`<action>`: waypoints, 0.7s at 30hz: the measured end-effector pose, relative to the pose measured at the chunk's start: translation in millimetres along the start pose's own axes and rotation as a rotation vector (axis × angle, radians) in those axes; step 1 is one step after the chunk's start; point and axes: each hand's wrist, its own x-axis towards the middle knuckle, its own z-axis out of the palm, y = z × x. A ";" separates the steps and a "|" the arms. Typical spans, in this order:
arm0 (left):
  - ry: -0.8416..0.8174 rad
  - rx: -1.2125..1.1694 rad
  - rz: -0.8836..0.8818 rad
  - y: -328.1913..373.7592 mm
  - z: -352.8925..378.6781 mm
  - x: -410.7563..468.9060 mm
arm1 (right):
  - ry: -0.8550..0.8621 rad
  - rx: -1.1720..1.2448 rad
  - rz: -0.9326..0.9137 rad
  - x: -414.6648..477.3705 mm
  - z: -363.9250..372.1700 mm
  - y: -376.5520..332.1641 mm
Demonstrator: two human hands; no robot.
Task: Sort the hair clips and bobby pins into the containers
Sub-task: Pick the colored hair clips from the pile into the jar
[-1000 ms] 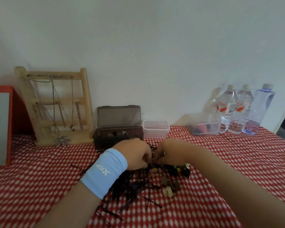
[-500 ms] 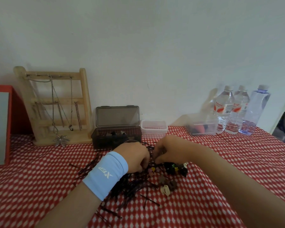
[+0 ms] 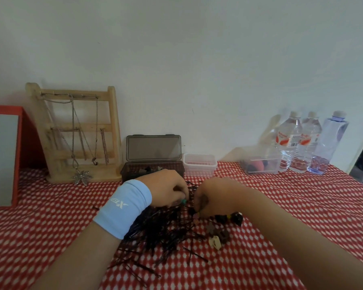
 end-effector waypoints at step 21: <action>0.394 -0.043 -0.145 -39.2 2.3 5.5 | 0.289 0.485 -0.006 43.2 -21.0 1.7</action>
